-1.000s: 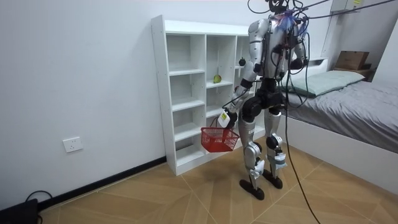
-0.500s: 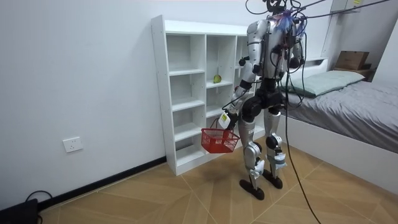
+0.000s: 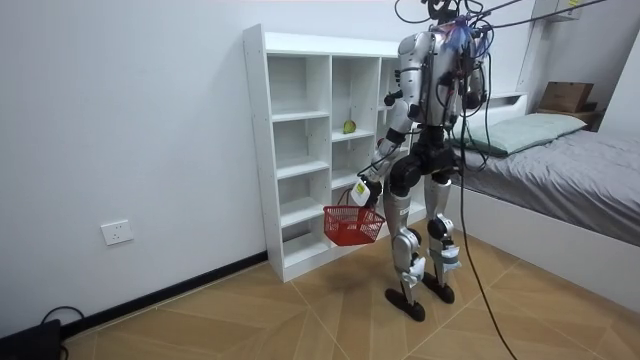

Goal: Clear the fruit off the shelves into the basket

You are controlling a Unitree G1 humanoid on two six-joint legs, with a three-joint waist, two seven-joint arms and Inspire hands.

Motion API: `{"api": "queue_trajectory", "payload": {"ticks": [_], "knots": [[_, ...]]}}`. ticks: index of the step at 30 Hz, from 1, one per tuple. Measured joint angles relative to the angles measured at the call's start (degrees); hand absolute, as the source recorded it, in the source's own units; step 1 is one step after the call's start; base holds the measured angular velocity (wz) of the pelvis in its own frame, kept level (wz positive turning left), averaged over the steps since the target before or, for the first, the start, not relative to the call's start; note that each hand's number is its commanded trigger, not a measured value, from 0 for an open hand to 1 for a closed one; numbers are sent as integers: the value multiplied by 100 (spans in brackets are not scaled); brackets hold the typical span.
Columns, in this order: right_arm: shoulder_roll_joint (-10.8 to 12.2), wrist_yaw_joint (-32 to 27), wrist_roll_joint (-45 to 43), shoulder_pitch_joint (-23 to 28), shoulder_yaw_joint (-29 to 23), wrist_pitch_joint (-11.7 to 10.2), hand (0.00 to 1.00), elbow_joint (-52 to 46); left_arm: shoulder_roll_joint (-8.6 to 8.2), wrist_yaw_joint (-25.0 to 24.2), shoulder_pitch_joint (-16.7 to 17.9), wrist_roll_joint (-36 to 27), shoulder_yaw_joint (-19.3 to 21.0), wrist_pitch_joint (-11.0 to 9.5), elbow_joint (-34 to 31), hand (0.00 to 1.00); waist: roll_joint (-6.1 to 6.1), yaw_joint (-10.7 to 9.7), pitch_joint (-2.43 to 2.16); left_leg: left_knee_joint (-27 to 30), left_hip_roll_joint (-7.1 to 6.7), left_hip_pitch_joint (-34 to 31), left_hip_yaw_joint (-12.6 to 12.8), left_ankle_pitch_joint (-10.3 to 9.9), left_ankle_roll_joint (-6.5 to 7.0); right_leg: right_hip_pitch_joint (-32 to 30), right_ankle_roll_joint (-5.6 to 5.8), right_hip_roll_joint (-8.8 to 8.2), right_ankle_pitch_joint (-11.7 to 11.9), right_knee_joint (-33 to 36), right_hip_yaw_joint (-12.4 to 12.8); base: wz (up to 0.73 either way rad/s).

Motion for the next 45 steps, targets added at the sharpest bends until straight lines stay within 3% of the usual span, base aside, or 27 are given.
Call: {"api": "queue_trajectory", "payload": {"ticks": [7, 22, 45], "knots": [[-19, -13, 192, -583, -98, 110, 0, 684, 2, 38, 72, -3, -5, 8, 0, 100, -43, -7, 10, 7, -1, 0, -1, 1, 0, 2, 0, 1, 0, 0, 25, 0], [-79, -141, 381, -816, -207, 121, 0, 1117, 6, 397, 127, -6, -21, 38, -10, 100, -33, -14, 26, 101, -5, -41, -61, 3, -3, 37, 0, -14, 0, -2, -54, 2], [-144, 60, 383, -1121, -211, 373, 0, 1735, -12, 347, 282, -8, -133, 164, -318, 100, -59, -2, 22, 108, -44, -25, -257, 41, -8, 122, 1, -43, 0, -4, -204, 4]]}}
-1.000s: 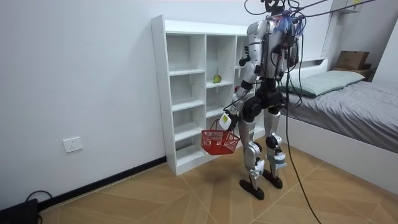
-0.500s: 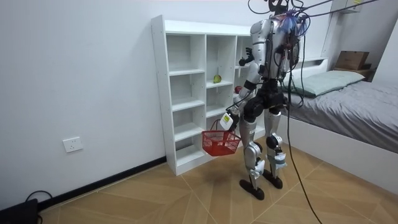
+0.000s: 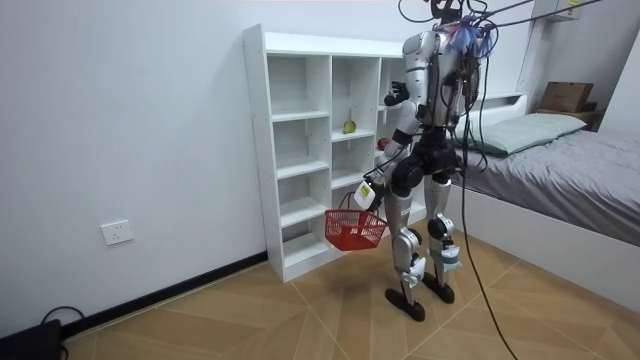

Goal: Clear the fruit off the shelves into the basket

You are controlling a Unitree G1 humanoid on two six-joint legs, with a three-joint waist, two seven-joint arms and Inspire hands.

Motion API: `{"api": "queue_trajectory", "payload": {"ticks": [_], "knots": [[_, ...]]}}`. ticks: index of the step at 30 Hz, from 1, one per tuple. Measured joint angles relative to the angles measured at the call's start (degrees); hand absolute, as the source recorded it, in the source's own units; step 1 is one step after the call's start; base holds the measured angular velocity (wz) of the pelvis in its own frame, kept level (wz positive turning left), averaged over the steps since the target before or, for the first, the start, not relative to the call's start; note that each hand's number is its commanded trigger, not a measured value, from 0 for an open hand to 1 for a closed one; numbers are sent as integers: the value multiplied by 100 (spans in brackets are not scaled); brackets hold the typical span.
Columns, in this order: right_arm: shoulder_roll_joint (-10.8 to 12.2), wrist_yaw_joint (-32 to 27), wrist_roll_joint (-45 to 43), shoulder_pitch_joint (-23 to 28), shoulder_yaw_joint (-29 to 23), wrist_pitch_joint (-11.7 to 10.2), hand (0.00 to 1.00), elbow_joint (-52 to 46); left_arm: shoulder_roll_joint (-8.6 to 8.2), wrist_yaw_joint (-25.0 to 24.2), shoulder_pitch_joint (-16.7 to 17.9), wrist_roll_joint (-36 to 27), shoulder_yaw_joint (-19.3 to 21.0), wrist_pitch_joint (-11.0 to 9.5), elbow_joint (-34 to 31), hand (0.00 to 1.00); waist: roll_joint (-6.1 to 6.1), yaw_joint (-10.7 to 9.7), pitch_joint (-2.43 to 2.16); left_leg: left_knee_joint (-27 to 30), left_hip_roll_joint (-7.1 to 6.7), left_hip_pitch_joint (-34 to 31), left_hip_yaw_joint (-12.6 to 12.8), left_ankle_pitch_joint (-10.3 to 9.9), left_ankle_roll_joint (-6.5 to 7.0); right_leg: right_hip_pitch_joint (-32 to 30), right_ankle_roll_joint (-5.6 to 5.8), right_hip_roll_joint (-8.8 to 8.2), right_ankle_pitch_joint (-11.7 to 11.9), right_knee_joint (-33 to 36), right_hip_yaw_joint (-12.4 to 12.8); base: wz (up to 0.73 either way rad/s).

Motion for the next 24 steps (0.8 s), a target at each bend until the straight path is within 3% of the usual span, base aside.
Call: {"api": "queue_trajectory", "payload": {"ticks": [7, 24], "knots": [[-1, 78, -12, -84, 4, 0, 0, 26, -29, 0, -27, -4, 2, 1, -5, 100, 9, 4, 18, -19, 0, 58, -55, 2, -3, 78, 1, 2, 0, -1, -74, 3], [-1, 242, -46, -199, 2, 0, 0, 211, -29, -16, 63, 8, 19, 2, -63, 100, -39, 20, -7, -14, 0, 53, -76, 5, -4, 89, 1, -2, 0, -1, -142, 0]]}}
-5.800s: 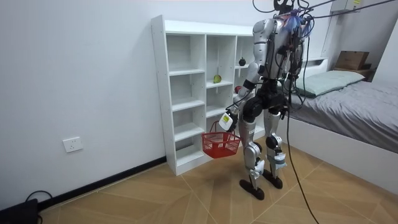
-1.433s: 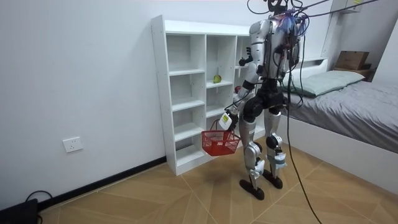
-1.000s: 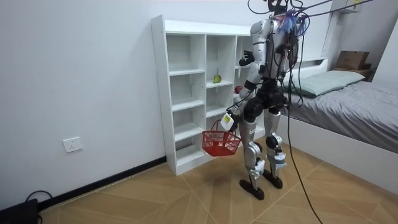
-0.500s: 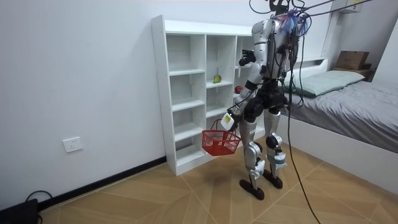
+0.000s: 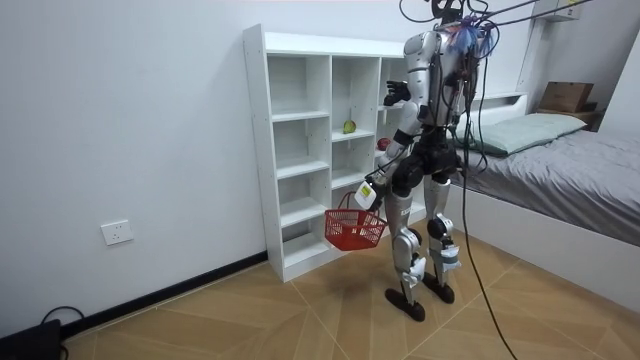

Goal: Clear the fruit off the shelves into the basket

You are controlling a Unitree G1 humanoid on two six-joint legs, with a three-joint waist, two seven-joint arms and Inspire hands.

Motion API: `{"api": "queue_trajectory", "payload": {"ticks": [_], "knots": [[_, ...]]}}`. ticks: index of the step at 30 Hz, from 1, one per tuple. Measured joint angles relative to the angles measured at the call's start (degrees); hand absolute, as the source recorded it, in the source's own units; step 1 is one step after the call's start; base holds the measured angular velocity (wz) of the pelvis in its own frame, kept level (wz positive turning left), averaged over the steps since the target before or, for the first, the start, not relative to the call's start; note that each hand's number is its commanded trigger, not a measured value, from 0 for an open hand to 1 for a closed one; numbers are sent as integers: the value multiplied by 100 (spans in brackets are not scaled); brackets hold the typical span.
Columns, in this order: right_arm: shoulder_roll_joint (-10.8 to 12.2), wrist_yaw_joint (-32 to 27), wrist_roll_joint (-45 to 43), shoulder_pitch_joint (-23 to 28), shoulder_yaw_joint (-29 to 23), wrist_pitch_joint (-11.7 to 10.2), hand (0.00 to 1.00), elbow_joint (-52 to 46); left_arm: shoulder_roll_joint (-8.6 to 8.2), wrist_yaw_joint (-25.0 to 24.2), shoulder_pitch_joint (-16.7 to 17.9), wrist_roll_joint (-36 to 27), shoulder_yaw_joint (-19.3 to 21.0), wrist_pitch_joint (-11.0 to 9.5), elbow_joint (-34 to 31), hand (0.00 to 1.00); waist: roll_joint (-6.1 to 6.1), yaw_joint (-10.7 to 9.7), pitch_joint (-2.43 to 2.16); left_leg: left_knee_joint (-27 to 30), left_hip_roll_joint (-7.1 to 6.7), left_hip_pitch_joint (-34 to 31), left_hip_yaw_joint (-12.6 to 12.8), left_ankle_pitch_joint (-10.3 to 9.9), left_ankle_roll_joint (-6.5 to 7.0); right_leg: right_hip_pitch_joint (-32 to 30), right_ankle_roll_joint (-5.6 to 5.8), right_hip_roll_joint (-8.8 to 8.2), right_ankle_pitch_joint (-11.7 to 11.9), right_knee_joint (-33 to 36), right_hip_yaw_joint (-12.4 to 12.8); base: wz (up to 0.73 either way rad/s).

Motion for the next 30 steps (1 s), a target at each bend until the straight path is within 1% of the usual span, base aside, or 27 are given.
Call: {"api": "queue_trajectory", "payload": {"ticks": [3, 11, 13, 18, 25, 30], "knots": [[0, 29, 17, -8, -1, -1, 0, 152, 26, -65, 17, 0, 12, 4, -24, 100, -15, -9, -8, 5, -1, 25, -6, 0, 0, 34, 0, 0, 0, -1, 1, 0], [-1, 135, 96, -71, -12, 4, 0, 509, 60, -144, 29, -5, 25, 12, -24, 100, -4, -32, -1, 12, -2, 35, -16, 2, -1, 68, 0, -1, 0, -4, -6, 0], [-3, 139, 254, -93, -29, 4, 0, 659, 45, -173, 30, -9, 85, 17, -23, 100, -6, -36, 0, 14, -2, 35, -21, 4, -4, 69, 0, -1, 0, -4, -15, 0], [-2, 140, 285, -93, -52, 3, 0, 708, 23, -194, 28, -6, 106, 80, -100, 100, 17, -37, 3, 14, -2, 24, -21, 7, -5, 52, 0, 0, 0, -4, -13, 0], [-4, 215, 520, -114, -55, -69, 0, 824, -9, -182, 33, -7, 105, 81, -249, 100, 38, -20, -5, 18, -3, 34, -11, 11, -5, 29, 0, -1, 0, -2, 4, 0], [-7, 247, 552, -115, -57, -69, 0, 898, -38, -159, 50, -10, 105, 84, -290, 100, 62, -21, -1, -1, 0, 117, -13, 11, -5, 97, 0, 2, 0, -2, 1, 0]]}}
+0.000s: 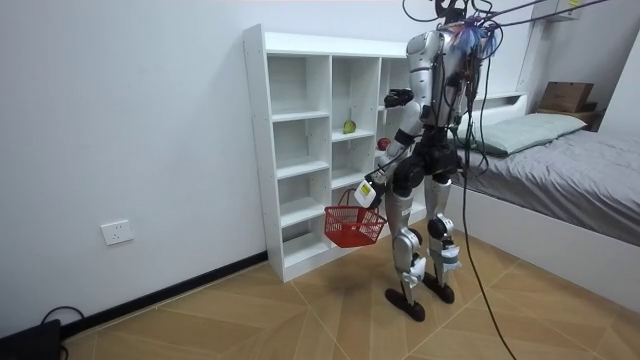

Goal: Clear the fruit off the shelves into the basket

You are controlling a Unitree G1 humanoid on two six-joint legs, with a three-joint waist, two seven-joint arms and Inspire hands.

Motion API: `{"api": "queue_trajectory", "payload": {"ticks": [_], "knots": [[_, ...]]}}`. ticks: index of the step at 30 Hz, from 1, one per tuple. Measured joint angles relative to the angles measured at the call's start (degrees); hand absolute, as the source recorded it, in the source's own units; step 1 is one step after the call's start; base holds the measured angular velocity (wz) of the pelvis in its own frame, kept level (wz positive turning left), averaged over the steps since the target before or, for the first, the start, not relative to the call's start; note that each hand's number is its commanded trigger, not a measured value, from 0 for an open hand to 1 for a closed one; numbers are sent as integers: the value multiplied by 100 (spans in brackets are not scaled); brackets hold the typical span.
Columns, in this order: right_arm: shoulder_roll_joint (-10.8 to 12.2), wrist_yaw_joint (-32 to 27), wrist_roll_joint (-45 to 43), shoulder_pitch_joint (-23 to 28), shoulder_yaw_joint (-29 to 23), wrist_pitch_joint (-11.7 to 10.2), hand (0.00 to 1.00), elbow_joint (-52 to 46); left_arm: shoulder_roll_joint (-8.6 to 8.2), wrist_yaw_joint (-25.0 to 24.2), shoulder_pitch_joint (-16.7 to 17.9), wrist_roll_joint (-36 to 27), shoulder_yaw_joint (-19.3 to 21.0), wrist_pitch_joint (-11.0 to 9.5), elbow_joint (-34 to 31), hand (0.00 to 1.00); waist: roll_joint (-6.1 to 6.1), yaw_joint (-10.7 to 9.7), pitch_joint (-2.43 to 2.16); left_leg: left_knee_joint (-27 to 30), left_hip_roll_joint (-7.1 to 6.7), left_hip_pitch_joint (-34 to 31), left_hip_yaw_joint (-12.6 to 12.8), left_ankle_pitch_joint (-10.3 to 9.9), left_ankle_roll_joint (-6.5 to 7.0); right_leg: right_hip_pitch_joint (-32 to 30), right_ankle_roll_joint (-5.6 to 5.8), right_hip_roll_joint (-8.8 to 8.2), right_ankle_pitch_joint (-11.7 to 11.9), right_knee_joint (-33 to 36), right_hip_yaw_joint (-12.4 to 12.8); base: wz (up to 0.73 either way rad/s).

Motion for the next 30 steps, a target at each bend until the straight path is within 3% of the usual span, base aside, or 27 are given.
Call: {"api": "queue_trajectory", "payload": {"ticks": [8, 9, 12, 13, 14, 30], "knots": [[0, 79, -8, -13, -2, 8, 2, 107, -9, -3, 5, 0, 0, 74, -1, 100, 44, 1, -51, 4, -1, -5, -3, 0, 0, 33, 0, 0, 0, 2, -13, 0], [0, 84, -8, -13, -2, 12, 12, 112, -10, -3, 4, 0, 0, 107, -1, 100, 53, 0, -62, 4, -1, -2, -4, 0, 0, 37, 0, 0, 0, 2, -14, 0], [0, 79, -29, -13, -7, 12, 60, 119, -13, -2, 3, 2, 1, 137, -1, 100, 66, -1, -69, 5, 0, 5, -9, 0, 0, 49, 0, 0, 0, 2, -23, 0], [1, 73, -42, -13, -42, 9, 86, 119, -16, -2, 3, 2, 1, 147, -1, 100, 67, -1, -68, 6, 0, 7, -11, 0, 0, 54, 0, 0, 0, 2, -24, 0], [0, 69, -47, -13, -75, 10, 100, 119, -17, -2, 2, 1, 1, 153, -1, 100, 67, -1, -68, 7, 0, 8, -12, 0, 0, 56, 0, 0, 0, 2, -25, 0], [-20, -44, -1, -103, -409, 14, 100, 197, -17, 80, 2, -2, -3, 167, -2, 100, 49, -4, -54, -2, 2, 11, -13, 0, -1, 56, 0, 4, 0, -2, -22, 0]]}}
